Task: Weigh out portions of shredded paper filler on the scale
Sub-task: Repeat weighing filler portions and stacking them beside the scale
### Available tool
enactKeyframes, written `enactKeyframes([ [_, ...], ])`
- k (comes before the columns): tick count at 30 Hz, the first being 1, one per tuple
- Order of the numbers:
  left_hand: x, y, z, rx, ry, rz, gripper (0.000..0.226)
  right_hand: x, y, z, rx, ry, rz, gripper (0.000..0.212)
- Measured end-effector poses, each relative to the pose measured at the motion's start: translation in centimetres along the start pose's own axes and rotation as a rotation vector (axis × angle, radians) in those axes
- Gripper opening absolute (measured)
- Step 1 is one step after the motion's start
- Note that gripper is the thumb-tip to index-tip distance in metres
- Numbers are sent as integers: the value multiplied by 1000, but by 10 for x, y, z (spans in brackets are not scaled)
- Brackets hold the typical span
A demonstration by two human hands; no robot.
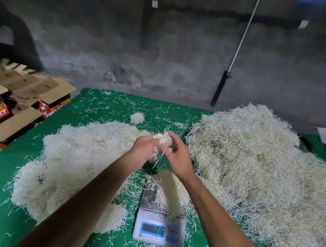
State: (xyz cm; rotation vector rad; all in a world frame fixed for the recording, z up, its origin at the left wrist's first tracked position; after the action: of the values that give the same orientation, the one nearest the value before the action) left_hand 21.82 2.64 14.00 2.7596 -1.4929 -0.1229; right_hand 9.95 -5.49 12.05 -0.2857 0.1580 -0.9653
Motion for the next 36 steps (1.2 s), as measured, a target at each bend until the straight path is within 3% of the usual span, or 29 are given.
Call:
enactKeyframes([
  [4,-5,21,-5,-263,-82,98,44,4,-18,7,-32,29,1,25],
  [6,-3,25,-3,-219,-89,105,46,7,-28,-2,-113,133,17,10],
  [9,3,24,5,-42,-59,51,48,13,-51,-23,-283,326,27,13],
  [11,5,25,14,-34,-87,50,50,16,-74,-36,-176,413,-12,20],
  [15,1,30,26,-98,-155,21,53,23,-125,-48,261,373,-337,45],
  [18,-1,35,29,-119,-166,-2,52,17,-135,-47,276,304,-401,71],
  [24,-4,41,46,-166,-179,5,51,-9,-110,-73,-62,350,-185,58],
  [28,-16,39,57,-163,-182,35,53,-26,-100,-84,-70,367,-131,43],
  [36,-33,19,75,-178,-203,8,50,-43,-78,-103,23,494,-116,41],
])
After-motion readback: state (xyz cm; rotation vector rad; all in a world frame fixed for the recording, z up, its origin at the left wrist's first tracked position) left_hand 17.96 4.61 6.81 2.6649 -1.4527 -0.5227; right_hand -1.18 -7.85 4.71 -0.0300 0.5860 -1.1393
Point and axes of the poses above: each hand's wrist, its own x-axis towards the middle knuckle, its own y-axis out of the palm, z = x × y, the point moved 4 cm from there along x, towards the middle knuckle, and after that the axes turned 12 degrees about y, right-handed, at the moved point
